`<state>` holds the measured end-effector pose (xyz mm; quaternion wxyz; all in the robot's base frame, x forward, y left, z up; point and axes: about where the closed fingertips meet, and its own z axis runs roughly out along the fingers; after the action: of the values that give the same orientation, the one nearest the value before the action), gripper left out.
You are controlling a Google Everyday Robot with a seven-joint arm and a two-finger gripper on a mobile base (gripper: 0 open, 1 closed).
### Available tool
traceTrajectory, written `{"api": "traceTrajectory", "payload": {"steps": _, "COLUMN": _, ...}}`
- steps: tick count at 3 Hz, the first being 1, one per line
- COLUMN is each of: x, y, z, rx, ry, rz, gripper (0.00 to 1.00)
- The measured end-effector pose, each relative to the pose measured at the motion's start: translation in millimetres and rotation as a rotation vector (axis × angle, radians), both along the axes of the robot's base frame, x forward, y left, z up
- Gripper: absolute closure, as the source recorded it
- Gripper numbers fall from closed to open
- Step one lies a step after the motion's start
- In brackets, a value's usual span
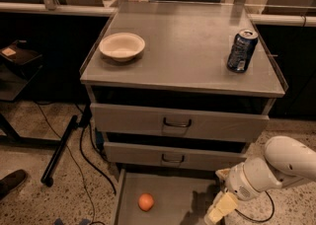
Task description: Pick orange from bottom drawer and place on counter
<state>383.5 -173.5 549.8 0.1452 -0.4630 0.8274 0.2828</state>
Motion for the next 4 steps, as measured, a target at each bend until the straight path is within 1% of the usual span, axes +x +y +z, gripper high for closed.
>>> {"api": "traceTrajectory", "payload": {"steps": 1, "x": -5, "y": 15, "z": -40, "rx": 0.086, "ry": 0.025, "rz": -0.043, "gripper": 0.00}}
{"api": "traceTrajectory", "payload": {"steps": 2, "x": -1, "y": 25, "z": -84, "rx": 0.165, "ry": 0.048, "rz": -0.091, "gripper": 0.00}}
{"api": "traceTrajectory", "payload": {"steps": 3, "x": 4, "y": 37, "z": -117, "rx": 0.212, "ry": 0.099, "rz": -0.119, "gripper": 0.00}}
{"api": "traceTrajectory", "payload": {"steps": 4, "x": 1, "y": 39, "z": -123, "rx": 0.223, "ry": 0.107, "rz": -0.120, "gripper": 0.00}}
